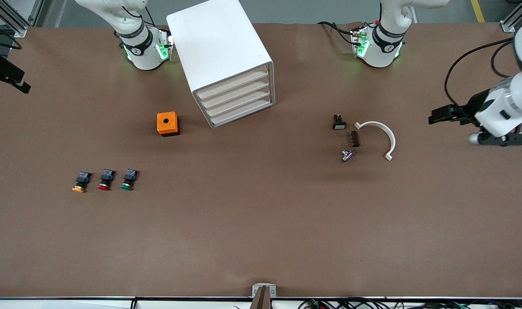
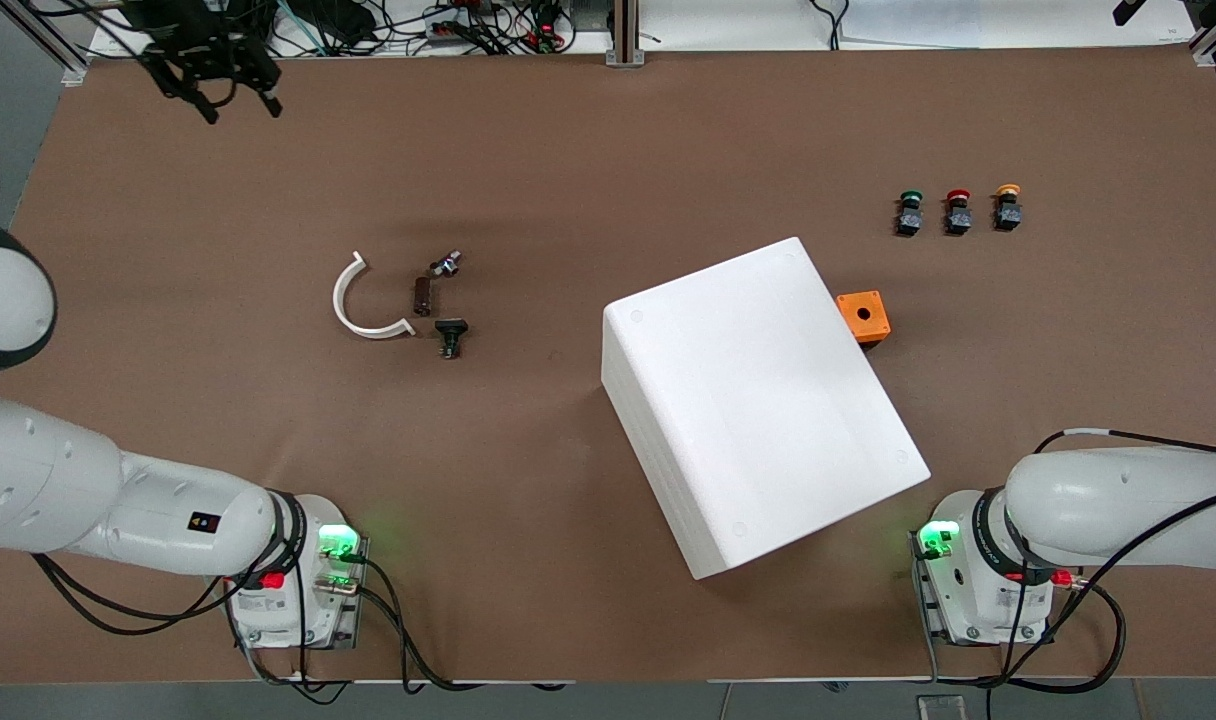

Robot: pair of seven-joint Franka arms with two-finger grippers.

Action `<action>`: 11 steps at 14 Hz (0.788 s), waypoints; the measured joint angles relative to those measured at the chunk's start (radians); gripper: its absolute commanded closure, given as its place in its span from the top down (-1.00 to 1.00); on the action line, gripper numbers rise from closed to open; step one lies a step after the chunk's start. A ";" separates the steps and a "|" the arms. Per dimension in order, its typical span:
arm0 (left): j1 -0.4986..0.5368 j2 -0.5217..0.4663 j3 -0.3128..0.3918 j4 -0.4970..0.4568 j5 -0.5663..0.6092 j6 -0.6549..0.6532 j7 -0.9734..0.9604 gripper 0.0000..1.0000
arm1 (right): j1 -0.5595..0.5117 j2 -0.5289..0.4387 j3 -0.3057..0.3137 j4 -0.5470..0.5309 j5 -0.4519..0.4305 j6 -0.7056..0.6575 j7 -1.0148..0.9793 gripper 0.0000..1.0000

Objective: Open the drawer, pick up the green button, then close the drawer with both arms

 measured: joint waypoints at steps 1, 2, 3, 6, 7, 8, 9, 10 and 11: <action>0.017 -0.020 0.000 -0.020 0.004 0.019 0.026 1.00 | 0.000 0.000 -0.001 0.000 0.000 0.000 0.000 1.00; 0.023 -0.034 0.000 -0.034 0.014 0.039 0.041 1.00 | 0.000 0.000 -0.001 0.000 -0.001 0.000 0.000 1.00; 0.023 -0.041 -0.002 -0.042 0.025 0.063 0.044 1.00 | 0.000 0.000 0.000 0.000 -0.001 0.000 0.000 1.00; 0.017 -0.042 -0.023 -0.049 0.035 0.134 0.044 1.00 | 0.000 0.000 0.000 0.000 -0.001 -0.001 0.000 1.00; 0.019 -0.042 -0.035 -0.049 0.037 0.148 0.042 1.00 | 0.000 0.000 -0.001 0.000 -0.001 -0.001 0.000 1.00; 0.027 -0.042 -0.051 -0.048 0.039 0.160 0.038 1.00 | 0.000 0.000 -0.002 0.000 -0.001 -0.001 0.000 1.00; 0.050 -0.041 -0.081 -0.046 0.040 0.167 0.038 1.00 | 0.000 0.000 -0.002 0.000 -0.001 -0.001 0.000 1.00; 0.080 -0.037 -0.118 -0.042 0.040 0.173 0.035 1.00 | 0.000 0.000 -0.002 0.000 -0.001 -0.001 0.000 1.00; 0.106 -0.032 -0.150 -0.037 0.040 0.177 0.029 1.00 | 0.000 0.000 -0.002 0.000 -0.001 -0.001 0.000 1.00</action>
